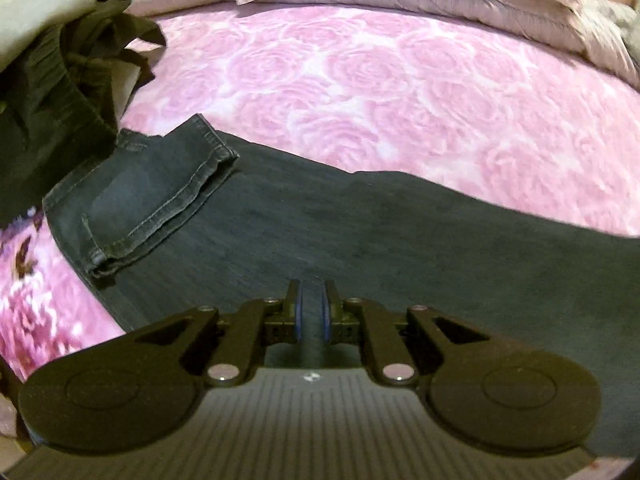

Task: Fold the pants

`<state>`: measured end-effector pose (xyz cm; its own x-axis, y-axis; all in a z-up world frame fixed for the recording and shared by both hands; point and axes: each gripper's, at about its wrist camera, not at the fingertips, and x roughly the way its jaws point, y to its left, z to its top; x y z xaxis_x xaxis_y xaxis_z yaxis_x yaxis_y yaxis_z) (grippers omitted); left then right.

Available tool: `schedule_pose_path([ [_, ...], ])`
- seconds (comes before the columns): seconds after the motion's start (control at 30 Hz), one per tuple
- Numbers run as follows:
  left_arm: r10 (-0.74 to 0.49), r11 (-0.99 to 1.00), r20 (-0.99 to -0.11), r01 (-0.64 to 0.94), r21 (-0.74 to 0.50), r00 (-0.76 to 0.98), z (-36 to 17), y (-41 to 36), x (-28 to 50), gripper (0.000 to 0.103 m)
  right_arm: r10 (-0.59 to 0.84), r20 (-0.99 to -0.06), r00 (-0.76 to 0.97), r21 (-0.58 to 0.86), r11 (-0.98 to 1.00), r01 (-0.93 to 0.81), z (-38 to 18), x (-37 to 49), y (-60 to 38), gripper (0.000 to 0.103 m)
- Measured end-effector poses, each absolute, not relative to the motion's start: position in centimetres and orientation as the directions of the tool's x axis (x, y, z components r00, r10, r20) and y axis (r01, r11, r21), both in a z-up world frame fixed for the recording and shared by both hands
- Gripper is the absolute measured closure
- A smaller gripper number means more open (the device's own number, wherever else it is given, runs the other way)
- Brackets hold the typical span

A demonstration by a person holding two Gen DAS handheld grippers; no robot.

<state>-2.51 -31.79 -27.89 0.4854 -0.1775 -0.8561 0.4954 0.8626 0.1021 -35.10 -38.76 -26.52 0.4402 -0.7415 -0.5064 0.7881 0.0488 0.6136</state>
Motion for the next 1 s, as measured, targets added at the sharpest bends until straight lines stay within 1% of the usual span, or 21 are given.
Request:
schedule_pose_path([
  [0.1, -0.193, 0.891, -0.847, 0.451, 0.060, 0.495, -27.3, -31.7, -2.8, 0.094, -0.750, -0.418, 0.512, 0.545, 0.244, 0.802, -21.9, -32.6, -41.8, 0.094],
  [0.2, -0.209, 0.913, -0.839, 0.407, 0.016, 0.503, -26.4, -31.8, -3.3, 0.094, -0.731, -0.288, 0.619, 0.474, 0.453, 0.755, -16.6, -30.1, -43.9, 0.095],
  [0.27, -0.223, 0.922, -0.832, 0.388, -0.010, 0.508, -25.8, -31.8, -3.8, 0.094, -0.701, -0.211, 0.681, 0.438, 0.555, 0.707, -14.1, -29.3, -44.5, 0.095],
  [0.33, -0.237, 0.925, -0.830, 0.379, -0.033, 0.505, -25.4, -31.9, -4.6, 0.094, -0.682, -0.162, 0.713, 0.414, 0.609, 0.677, -12.4, -29.6, -44.8, 0.095],
  [0.4, -0.249, 0.925, -0.836, 0.377, -0.056, 0.488, -25.4, -32.0, -5.5, 0.094, -0.682, -0.145, 0.717, 0.404, 0.620, 0.672, -12.1, -31.2, -45.2, 0.095],
  [0.47, -0.254, 0.922, -0.844, 0.382, -0.063, 0.473, -25.9, -32.0, -6.8, 0.094, -0.714, -0.198, 0.672, 0.411, 0.562, 0.718, -13.6, -33.9, -46.2, 0.095],
  [0.53, -0.253, 0.914, -0.858, 0.402, -0.059, 0.448, -27.1, -32.3, -8.3, 0.094, -0.753, -0.312, 0.579, 0.437, 0.428, 0.791, -17.6, -37.3, -47.8, 0.095],
  [0.6, -0.243, 0.906, -0.876, 0.421, -0.051, 0.417, -28.5, -32.5, -9.9, 0.094, -0.734, -0.470, 0.490, 0.479, 0.255, 0.840, -22.7, -41.0, -50.2, 0.095],
  [0.63, -0.241, 0.900, -0.884, 0.434, -0.048, 0.401, -29.0, -32.5, -10.5, 0.094, -0.697, -0.580, 0.423, 0.481, 0.126, 0.868, -25.9, -42.6, -51.6, 0.094],
  [0.67, -0.234, 0.893, -0.886, 0.449, -0.033, 0.401, -29.3, -32.3, -11.0, 0.093, -0.646, -0.661, 0.382, 0.479, 0.029, 0.878, -28.3, -43.5, -52.6, 0.094],
  [0.7, -0.228, 0.886, -0.881, 0.463, -0.012, 0.414, -29.5, -32.1, -11.4, 0.093, -0.598, -0.702, 0.387, 0.515, -0.052, 0.856, -30.4, -44.2, -53.3, 0.091],
  [0.73, -0.220, 0.878, -0.874, 0.479, 0.016, 0.434, -29.4, -31.8, -11.5, 0.091, -0.615, -0.674, 0.409, 0.579, -0.097, 0.809, -31.3, -45.0, -53.3, 0.091],
  [0.77, -0.205, 0.865, -0.862, 0.497, 0.061, 0.464, -29.3, -31.3, -11.4, 0.089, -0.611, -0.675, 0.414, 0.600, -0.129, 0.789, -31.2, -45.2, -53.6, 0.088],
  [0.8, -0.194, 0.855, -0.850, 0.510, 0.099, 0.490, -29.0, -30.8, -11.2, 0.087, -0.604, -0.683, 0.411, 0.604, -0.150, 0.783, -30.9, -45.0, -53.7, 0.083],
  [0.83, -0.179, 0.842, -0.831, 0.519, 0.148, 0.527, -28.6, -30.2, -10.9, 0.083, -0.592, -0.699, 0.401, 0.595, -0.173, 0.785, -30.5, -44.8, -53.7, 0.081],
  [0.87, -0.165, 0.828, -0.814, 0.526, 0.192, 0.557, -28.4, -29.6, -10.6, 0.081, -0.583, -0.724, 0.370, 0.565, -0.191, 0.803, -30.0, -44.5, -53.7, 0.074],
  [0.9, -0.148, 0.806, -0.792, 0.536, 0.250, 0.592, -28.2, -29.1, -10.0, 0.080, -0.577, -0.748, 0.328, 0.522, -0.206, 0.828, -29.8, -44.7, -53.9, 0.063],
  [0.97, -0.129, 0.749, -0.753, 0.561, 0.352, 0.645, -28.0, -27.9, -8.8, 0.075, -0.584, -0.773, 0.249, 0.435, -0.202, 0.877, -28.4, -44.0, -53.7, 0.058],
  [1.0, -0.126, 0.709, -0.729, 0.575, 0.408, 0.673, -28.2, -27.3, -8.3, 0.074, -0.582, -0.786, 0.208, 0.385, -0.199, 0.901, -27.8, -43.1, -53.2, 0.056],
])
